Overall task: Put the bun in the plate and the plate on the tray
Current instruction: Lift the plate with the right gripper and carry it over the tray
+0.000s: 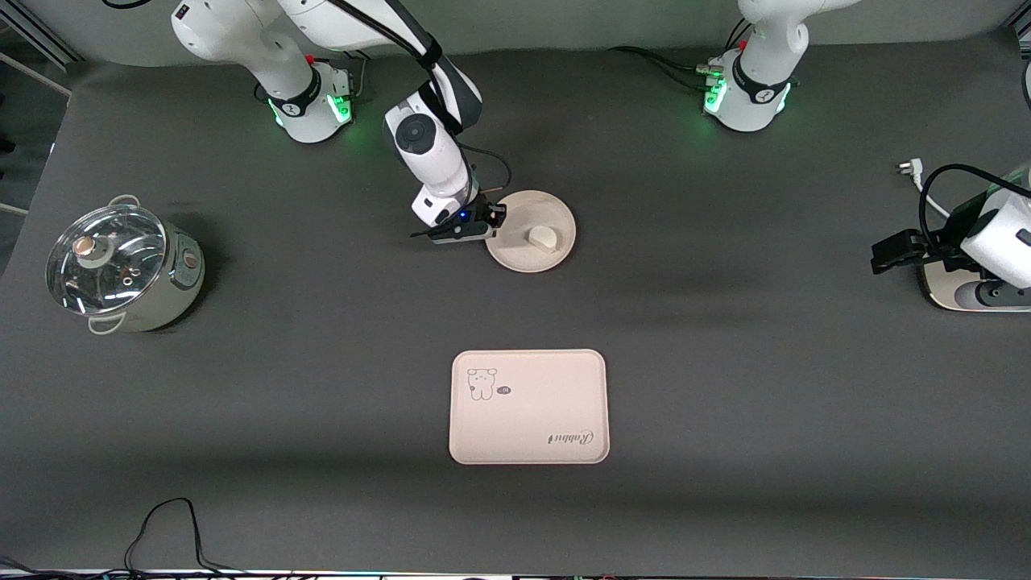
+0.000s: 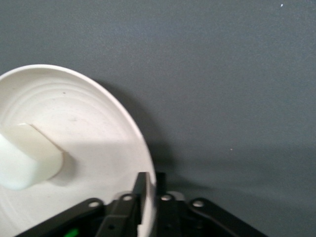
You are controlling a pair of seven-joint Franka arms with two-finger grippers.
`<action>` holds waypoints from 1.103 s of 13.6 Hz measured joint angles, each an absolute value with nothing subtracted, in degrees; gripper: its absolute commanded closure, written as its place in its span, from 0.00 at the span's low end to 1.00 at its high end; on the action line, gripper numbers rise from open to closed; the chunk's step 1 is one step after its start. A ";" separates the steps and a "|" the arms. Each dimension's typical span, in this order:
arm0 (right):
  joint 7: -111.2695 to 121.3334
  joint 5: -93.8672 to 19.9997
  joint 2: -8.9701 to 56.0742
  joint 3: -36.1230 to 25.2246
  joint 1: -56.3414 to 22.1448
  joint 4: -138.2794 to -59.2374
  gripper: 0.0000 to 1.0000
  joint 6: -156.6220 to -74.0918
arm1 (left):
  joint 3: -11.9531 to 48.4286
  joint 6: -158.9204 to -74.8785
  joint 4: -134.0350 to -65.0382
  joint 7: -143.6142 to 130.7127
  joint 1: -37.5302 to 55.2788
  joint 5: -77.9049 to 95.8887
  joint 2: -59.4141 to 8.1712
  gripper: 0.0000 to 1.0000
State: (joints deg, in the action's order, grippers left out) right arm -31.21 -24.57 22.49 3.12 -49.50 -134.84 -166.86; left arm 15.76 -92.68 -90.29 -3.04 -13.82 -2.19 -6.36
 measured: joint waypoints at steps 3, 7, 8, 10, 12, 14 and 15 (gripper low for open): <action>-31.21 -24.66 21.16 3.23 -49.18 -134.52 1.00 -165.10 | 15.77 -92.68 -90.29 -3.04 -13.82 -2.18 -6.36 0.00; -29.79 -24.66 17.97 3.25 -46.85 -133.56 1.00 -158.99 | 15.78 -92.68 -90.29 -3.04 -13.81 -2.18 -6.36 0.00; -28.38 -24.66 16.38 3.26 -45.94 -133.32 1.00 -157.14 | 15.78 -92.68 -90.29 -3.04 -13.82 -2.18 -6.36 0.00; -26.03 -24.66 12.17 3.26 -44.08 -132.99 1.00 -152.89 | 15.78 -92.68 -90.29 -3.04 -13.82 -2.17 -6.37 0.00; -24.66 -24.66 7.36 3.25 -42.78 -132.56 1.00 -148.64 | 15.79 -92.68 -90.29 -3.04 -13.82 -2.17 -6.36 0.00; -24.48 -24.66 3.06 3.25 -42.60 -131.37 1.00 -144.10 | 15.79 -92.68 -90.29 -3.04 -13.82 -2.17 -6.37 0.00; -24.48 -24.67 1.68 3.24 -42.59 -130.19 1.00 -141.73 | 15.79 -92.68 -90.29 -3.04 -13.81 -2.16 -6.37 0.00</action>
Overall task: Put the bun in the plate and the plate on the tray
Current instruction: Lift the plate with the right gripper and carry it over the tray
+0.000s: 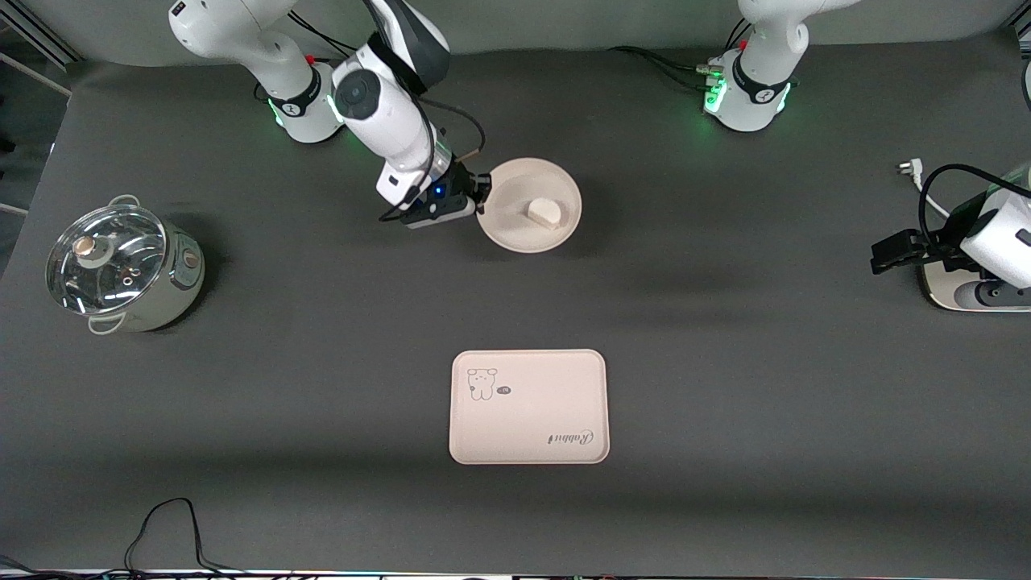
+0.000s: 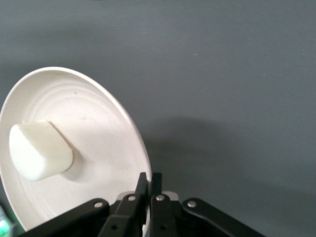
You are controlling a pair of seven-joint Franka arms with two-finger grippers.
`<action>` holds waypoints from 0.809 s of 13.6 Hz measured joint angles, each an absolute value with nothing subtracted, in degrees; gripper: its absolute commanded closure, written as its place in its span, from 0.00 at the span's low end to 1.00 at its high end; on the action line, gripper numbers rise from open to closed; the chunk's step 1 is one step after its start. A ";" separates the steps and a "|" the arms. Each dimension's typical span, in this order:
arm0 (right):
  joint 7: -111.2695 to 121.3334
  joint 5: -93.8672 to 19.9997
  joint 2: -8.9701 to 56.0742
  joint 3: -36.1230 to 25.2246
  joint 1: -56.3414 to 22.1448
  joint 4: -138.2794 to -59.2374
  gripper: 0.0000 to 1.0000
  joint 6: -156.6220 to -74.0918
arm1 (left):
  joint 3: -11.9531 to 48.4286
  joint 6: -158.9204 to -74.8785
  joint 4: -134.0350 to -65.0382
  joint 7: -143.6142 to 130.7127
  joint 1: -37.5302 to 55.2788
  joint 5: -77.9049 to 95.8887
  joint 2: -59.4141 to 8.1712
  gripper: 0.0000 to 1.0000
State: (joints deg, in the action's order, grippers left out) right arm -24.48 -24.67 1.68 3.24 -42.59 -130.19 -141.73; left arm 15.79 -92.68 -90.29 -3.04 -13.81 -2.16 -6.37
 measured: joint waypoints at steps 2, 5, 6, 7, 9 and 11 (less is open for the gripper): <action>-24.48 -24.67 1.18 3.19 -42.20 -127.85 1.00 -139.87 | 15.79 -92.68 -90.29 -3.04 -13.82 -2.16 -6.37 0.00; -24.41 -24.67 6.27 2.96 -39.97 -121.70 1.00 -139.70 | 15.79 -92.68 -90.29 -3.04 -13.82 -2.15 -6.37 0.00; -24.21 -24.67 9.87 2.84 -38.78 -117.62 1.00 -139.71 | 15.80 -92.68 -90.28 -3.04 -13.81 -2.14 -6.38 0.00; -23.90 -24.67 14.14 2.72 -37.47 -112.78 1.00 -139.69 | 15.80 -92.68 -90.28 -3.04 -13.81 -2.14 -6.39 0.00; -22.06 -24.65 23.10 2.65 -34.59 -102.06 1.00 -138.01 | 15.82 -92.69 -90.27 -3.04 -13.81 -2.13 -6.39 0.00; -20.27 -24.58 31.84 2.53 -32.10 -89.36 1.00 -132.91 | 15.82 -92.69 -90.27 -3.04 -13.80 -2.12 -6.40 0.00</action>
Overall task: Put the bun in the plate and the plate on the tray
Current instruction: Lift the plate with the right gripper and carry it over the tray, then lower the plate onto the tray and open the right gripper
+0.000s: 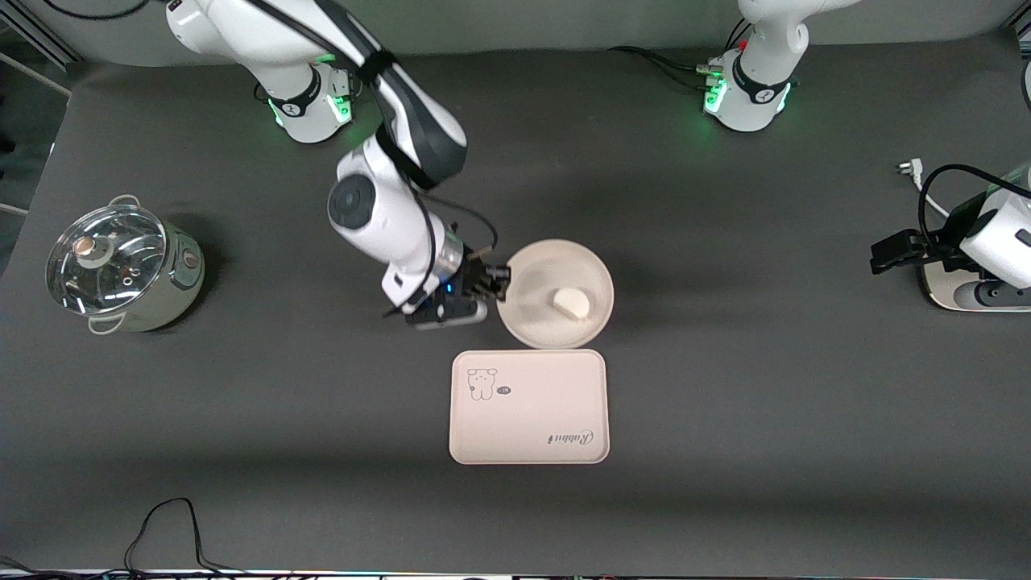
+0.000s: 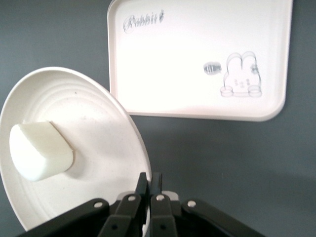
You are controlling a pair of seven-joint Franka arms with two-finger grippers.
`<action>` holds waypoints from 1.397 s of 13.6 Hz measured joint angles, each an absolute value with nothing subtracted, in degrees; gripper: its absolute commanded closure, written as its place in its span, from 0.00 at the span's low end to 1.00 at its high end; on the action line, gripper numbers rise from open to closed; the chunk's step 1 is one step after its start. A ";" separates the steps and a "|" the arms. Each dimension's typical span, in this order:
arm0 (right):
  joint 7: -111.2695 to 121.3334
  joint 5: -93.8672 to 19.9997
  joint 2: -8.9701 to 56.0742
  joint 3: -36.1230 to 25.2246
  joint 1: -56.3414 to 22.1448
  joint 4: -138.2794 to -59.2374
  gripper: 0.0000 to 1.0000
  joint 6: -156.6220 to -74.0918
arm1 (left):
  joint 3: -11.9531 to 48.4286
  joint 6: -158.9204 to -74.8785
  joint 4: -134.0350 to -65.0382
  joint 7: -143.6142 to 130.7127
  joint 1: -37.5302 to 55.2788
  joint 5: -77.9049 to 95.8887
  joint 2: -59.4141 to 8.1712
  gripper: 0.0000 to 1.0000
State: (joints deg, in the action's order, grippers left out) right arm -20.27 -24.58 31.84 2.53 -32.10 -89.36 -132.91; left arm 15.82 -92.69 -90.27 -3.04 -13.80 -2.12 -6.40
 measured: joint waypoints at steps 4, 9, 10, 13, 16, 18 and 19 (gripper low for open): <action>-19.62 -24.41 45.26 0.82 -29.06 -68.04 1.00 -124.58 | 15.83 -92.68 -90.27 -3.03 -13.79 -2.10 -6.54 0.00; -18.25 -24.40 54.06 0.44 -27.53 -61.91 1.00 -125.53 | 15.80 -89.59 -90.29 -3.00 -13.81 -2.11 -7.99 0.00; -17.18 -24.40 55.72 0.43 -27.33 -61.96 1.00 -126.67 | 15.89 -88.87 -90.24 -3.00 -13.64 -2.13 -7.86 0.00; -15.73 -24.41 59.94 0.38 -26.76 -62.28 1.00 -131.38 | 16.17 -88.71 -89.92 -3.19 -11.76 -2.63 -7.05 0.00; -14.76 -24.45 61.59 0.38 -26.44 -62.24 0.46 -132.68 | 16.10 -90.24 -89.42 -3.26 -11.52 -3.17 -6.92 0.00; -14.76 -24.49 61.57 0.42 -26.44 -62.06 0.00 -132.70 | 16.04 -91.56 -89.37 -3.52 -11.53 -3.28 -6.91 0.00; -14.76 -24.49 61.54 0.42 -26.44 -61.98 0.00 -132.75 | 15.97 -92.12 -89.29 -3.54 -11.56 -3.28 -6.88 0.00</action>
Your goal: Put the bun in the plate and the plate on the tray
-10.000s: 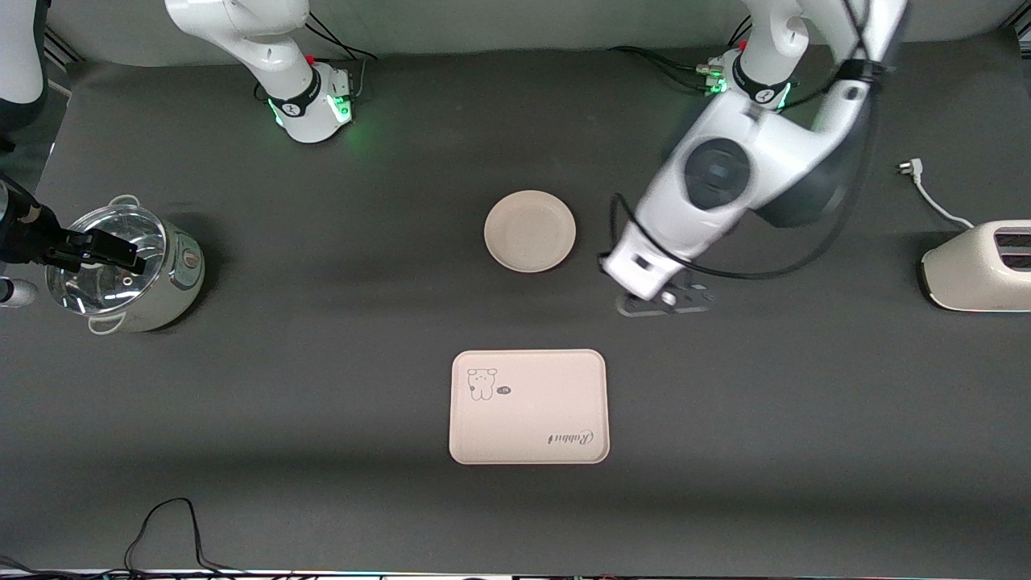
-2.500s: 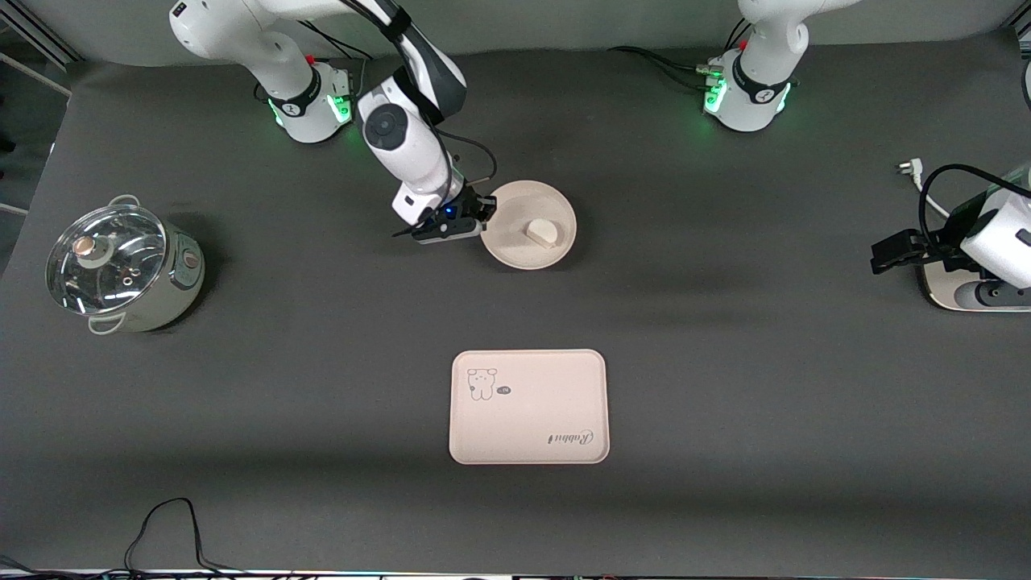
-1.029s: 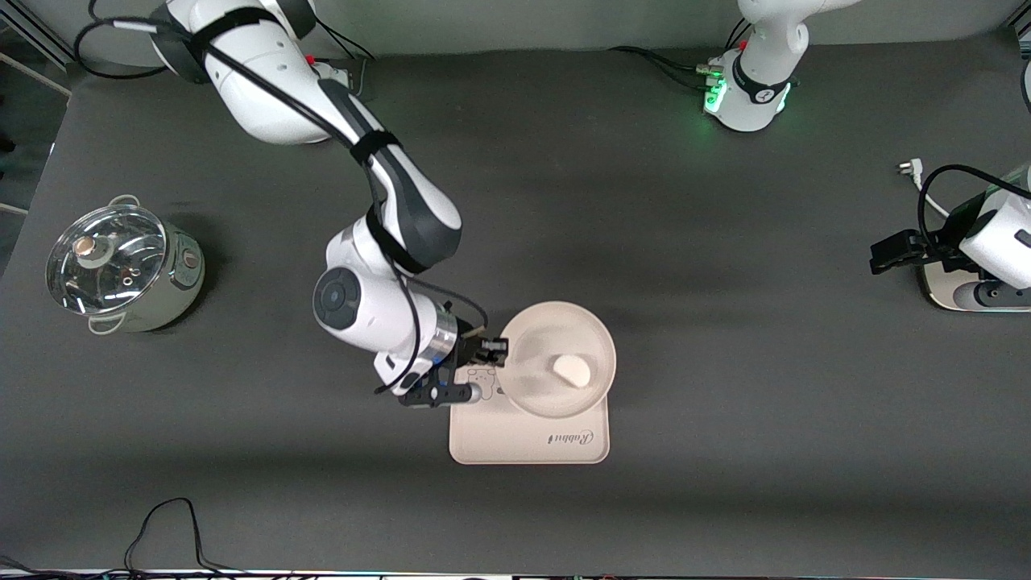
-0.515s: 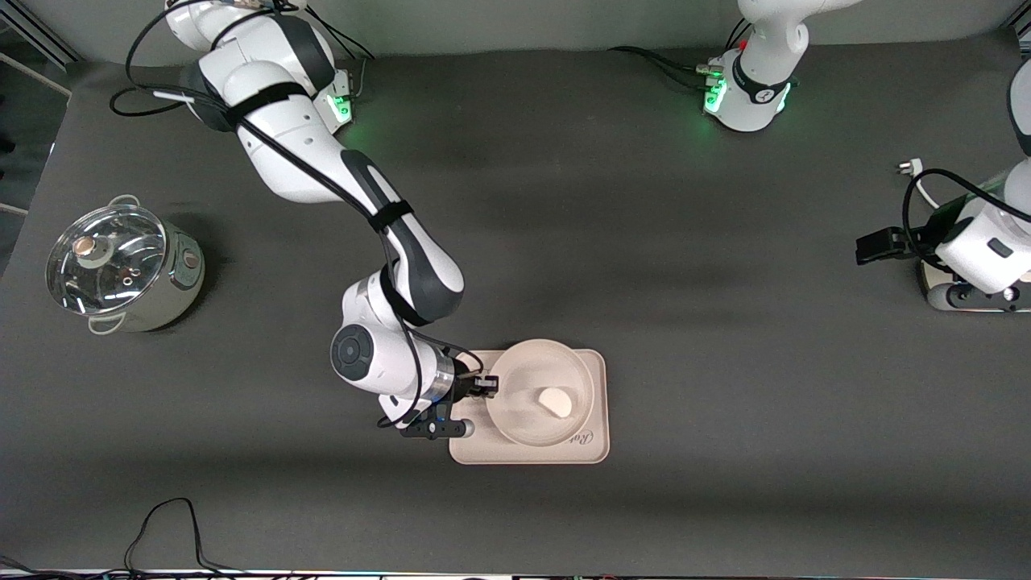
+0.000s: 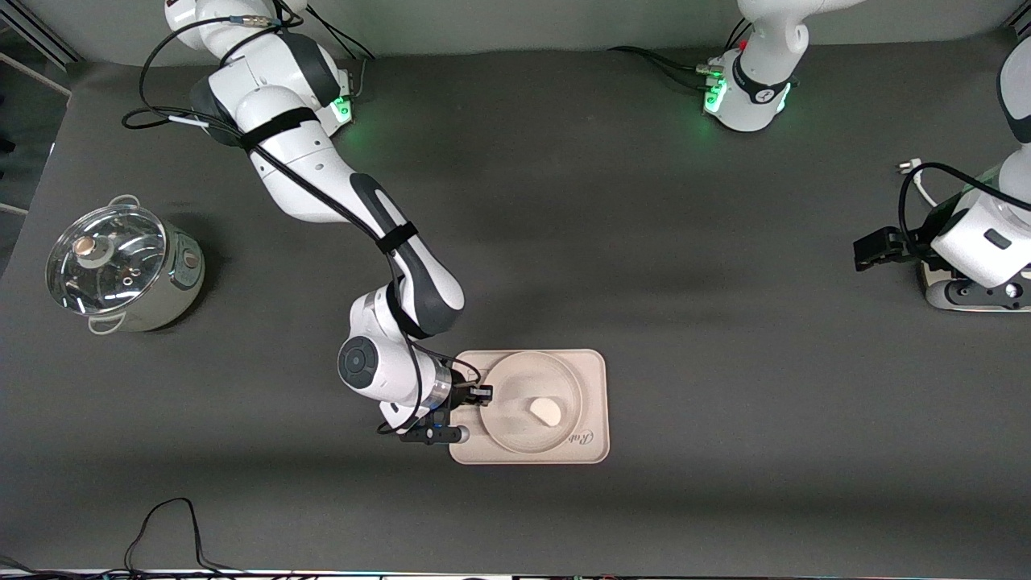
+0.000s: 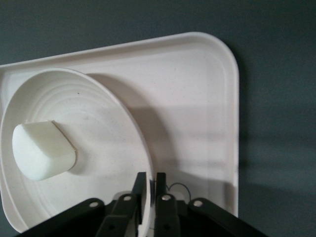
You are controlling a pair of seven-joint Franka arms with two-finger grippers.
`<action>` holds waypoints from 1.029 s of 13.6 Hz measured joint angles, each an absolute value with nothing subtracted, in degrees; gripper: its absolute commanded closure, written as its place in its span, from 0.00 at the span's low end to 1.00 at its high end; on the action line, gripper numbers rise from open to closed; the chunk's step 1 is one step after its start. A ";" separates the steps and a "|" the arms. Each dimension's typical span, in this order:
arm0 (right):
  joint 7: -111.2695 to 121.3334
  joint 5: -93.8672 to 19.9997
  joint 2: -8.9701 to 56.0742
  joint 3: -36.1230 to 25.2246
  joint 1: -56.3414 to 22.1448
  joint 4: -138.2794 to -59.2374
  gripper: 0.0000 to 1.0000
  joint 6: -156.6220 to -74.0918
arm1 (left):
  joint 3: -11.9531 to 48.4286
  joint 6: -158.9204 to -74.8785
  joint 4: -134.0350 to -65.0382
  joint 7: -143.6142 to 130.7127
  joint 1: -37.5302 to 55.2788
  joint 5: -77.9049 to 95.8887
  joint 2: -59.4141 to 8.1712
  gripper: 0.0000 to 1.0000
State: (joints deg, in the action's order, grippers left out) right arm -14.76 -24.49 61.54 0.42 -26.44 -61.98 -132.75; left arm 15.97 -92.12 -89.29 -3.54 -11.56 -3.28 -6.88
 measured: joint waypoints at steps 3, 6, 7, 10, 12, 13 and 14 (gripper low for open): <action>-14.76 -24.52 60.27 0.44 -26.36 -61.22 0.00 -132.37 | 15.81 -92.41 -88.53 -3.77 -11.58 -3.28 -6.81 0.00; -14.89 -24.52 54.51 -0.63 -25.61 -60.78 0.00 -124.08 | 15.75 -92.84 -88.53 -3.89 -11.61 -3.28 -6.84 0.00; -14.89 -24.48 51.33 -1.97 -25.24 -60.81 0.00 -119.38 | 15.64 -92.81 -88.58 -3.89 -11.65 -3.28 -6.87 0.00; -14.76 -22.90 40.61 -5.96 -22.71 -61.26 0.00 -103.50 | 15.27 -93.93 -88.66 -2.98 -12.96 -3.21 -7.71 0.00; -14.05 -17.34 33.23 -6.73 -20.52 -62.73 0.00 -95.77 | 15.32 -95.56 -88.65 -2.66 -13.21 -2.63 -8.51 0.00; -13.06 -14.79 28.86 -6.84 -19.57 -64.89 0.00 -93.23 | 15.49 -95.56 -88.66 -2.65 -13.21 -2.36 -8.65 0.00; -11.77 -13.22 24.44 -6.96 -18.51 -67.86 0.00 -91.32 | 15.64 -95.56 -88.65 -2.65 -13.20 -2.22 -8.67 0.00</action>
